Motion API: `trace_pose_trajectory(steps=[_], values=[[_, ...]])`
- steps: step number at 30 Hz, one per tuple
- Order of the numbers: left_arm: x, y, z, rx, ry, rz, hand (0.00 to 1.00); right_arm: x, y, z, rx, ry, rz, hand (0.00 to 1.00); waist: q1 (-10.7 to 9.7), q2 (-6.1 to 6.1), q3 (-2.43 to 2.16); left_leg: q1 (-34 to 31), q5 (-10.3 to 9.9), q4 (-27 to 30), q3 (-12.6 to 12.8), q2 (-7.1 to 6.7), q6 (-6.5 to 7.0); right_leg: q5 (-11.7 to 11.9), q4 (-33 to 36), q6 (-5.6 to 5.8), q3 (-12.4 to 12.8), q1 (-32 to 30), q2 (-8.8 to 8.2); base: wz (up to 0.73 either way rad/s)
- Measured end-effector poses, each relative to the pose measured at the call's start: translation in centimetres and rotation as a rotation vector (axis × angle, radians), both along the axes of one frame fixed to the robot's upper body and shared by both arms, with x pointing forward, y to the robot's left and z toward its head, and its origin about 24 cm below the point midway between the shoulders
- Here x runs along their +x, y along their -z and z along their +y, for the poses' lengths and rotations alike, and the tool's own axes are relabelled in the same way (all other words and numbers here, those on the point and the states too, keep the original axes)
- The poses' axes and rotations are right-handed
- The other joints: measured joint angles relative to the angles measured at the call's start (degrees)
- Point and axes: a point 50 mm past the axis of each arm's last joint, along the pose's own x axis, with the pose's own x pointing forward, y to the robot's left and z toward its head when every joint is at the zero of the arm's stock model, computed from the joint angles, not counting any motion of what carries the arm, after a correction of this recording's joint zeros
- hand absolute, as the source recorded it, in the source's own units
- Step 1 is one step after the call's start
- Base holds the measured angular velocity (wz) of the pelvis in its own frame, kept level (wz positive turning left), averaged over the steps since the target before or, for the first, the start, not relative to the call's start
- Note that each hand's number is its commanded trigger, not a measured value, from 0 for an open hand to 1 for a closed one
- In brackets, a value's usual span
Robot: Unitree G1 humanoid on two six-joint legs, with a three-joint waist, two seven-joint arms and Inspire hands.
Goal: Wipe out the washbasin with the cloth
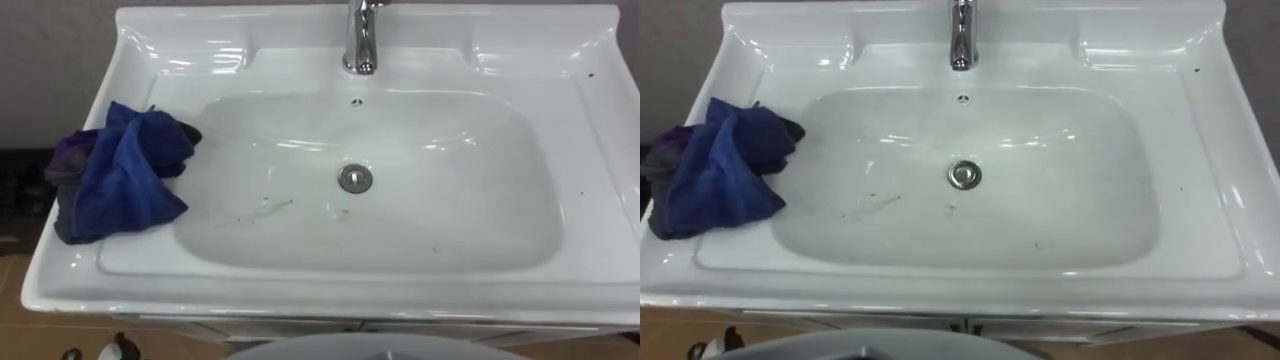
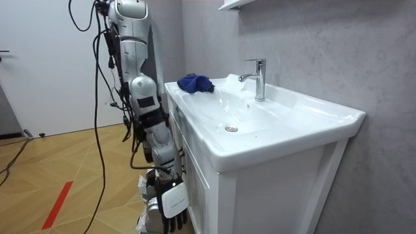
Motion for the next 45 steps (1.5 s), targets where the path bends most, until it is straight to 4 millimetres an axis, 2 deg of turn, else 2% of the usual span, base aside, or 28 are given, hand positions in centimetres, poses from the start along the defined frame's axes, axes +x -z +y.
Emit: trace_pose_trajectory(steps=[3,11,14,21,34,39,45], values=[[-0.1,0.2,-0.2,-0.038,0.004,0.023,0.0,-0.1,0.0,0.0,-0.005,0.015,-0.003,0.0,-1.2,0.16,-0.06,0.1,0.0,0.0,0.1,0.03,0.0,0.0,0.0,0.04,0.3,0.0,-0.05,-0.03],[-0.5,0.4,-0.3,-0.101,0.015,0.076,0.0,-0.5,0.2,0.8,0.011,0.051,0.002,0.0,-2.5,0.23,-0.04,0.7,0.0,-0.1,0.1,0.04,0.01,0.0,0.2,0.01,1.3,-0.3,0.16,-0.06],[-0.5,0.5,-0.4,-0.124,0.014,0.091,0.0,-0.5,0.3,0.8,0.012,0.053,0.004,0.0,-2.5,0.2,-0.03,1.0,-0.1,-0.1,1.3,0.4,0.15,0.0,0.9,0.01,2.1,-0.7,0.24,-0.12],[-0.5,0.7,-0.6,-0.15,0.009,0.12,0.0,-1.5,0.3,0.8,0.007,0.074,0.049,0.0,-2.7,0.43,-0.04,1.8,-1.2,-0.4,1.5,0.91,0.93,0.1,1.0,0.08,3.4,-0.7,0.85,-0.06],[-1.3,1.1,-1.5,-0.209,0.009,0.187,0.0,-2.0,0.5,1.5,0.044,0.083,0.095,0.0,-2.7,1.08,-0.17,2.0,-1.2,-0.1,1.4,0.91,0.96,0.5,0.9,0.07,3.8,-0.2,1.03,-0.01],[-1.5,1.3,-2.5,-0.277,0.035,0.227,0.0,-1.4,0.5,1.4,0.048,0.038,0.09,0.0,-2.5,1.91,-0.08,2.7,-1.2,-1.1,2.4,1.2,0.94,0.5,1.9,0.05,5.1,-0.6,1.28,-0.12],[-1.3,1.5,-3.2,-0.332,0.086,0.258,0.0,-1.4,0.5,1.7,0.058,0.022,0.102,0.0,-2.6,1.8,-0.07,2.7,-1.2,-0.8,2.6,1.18,0.98,0.5,2.4,0.02,5.1,-0.9,1.21,-0.01]])
